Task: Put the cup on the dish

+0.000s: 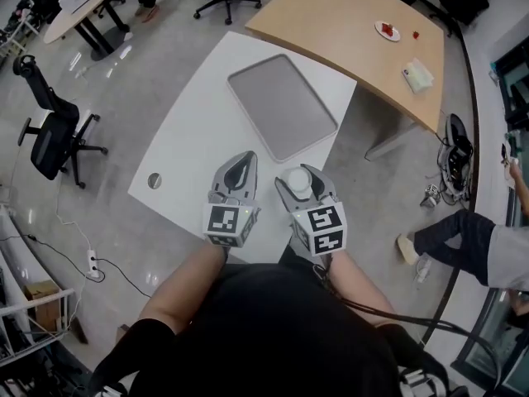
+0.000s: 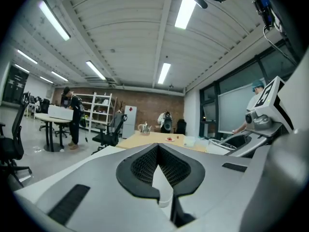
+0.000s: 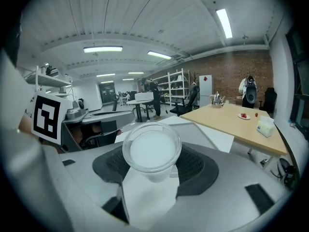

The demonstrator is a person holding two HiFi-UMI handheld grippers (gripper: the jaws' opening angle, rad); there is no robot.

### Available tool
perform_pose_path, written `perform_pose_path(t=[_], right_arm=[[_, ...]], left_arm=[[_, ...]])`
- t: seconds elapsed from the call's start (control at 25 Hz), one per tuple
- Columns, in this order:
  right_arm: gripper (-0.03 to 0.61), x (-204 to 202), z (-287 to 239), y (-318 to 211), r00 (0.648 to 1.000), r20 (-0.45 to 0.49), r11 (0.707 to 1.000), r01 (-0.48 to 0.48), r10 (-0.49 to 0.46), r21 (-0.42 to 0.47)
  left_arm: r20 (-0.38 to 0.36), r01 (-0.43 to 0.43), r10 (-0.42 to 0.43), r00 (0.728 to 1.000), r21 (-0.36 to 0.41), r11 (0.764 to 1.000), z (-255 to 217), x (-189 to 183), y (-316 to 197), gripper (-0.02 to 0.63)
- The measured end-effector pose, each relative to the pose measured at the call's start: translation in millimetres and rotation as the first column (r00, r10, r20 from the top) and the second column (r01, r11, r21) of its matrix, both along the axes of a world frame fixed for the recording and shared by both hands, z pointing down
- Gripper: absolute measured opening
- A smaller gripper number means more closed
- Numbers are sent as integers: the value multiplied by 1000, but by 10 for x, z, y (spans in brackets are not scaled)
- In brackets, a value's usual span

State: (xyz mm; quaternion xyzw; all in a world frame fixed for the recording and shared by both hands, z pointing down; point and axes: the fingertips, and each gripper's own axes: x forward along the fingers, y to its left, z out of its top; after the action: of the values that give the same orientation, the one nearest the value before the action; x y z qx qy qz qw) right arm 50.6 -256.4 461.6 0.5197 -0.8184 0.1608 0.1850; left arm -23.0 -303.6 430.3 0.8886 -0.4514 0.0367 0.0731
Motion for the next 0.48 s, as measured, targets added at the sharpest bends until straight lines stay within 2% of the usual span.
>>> perform_pose_path(t=[0.2,0.48], right_arm=[[252,94,-233,-296,1000,-3,999,-7,7,45],[252,265,-71,-805,1000,-2,1000,-11,11,27]], left_arm=[[-36,11,-11,999,4,1000,-175,32,-262,6],[-25,13,-14,1000,-34,999,77,235,-697,7]])
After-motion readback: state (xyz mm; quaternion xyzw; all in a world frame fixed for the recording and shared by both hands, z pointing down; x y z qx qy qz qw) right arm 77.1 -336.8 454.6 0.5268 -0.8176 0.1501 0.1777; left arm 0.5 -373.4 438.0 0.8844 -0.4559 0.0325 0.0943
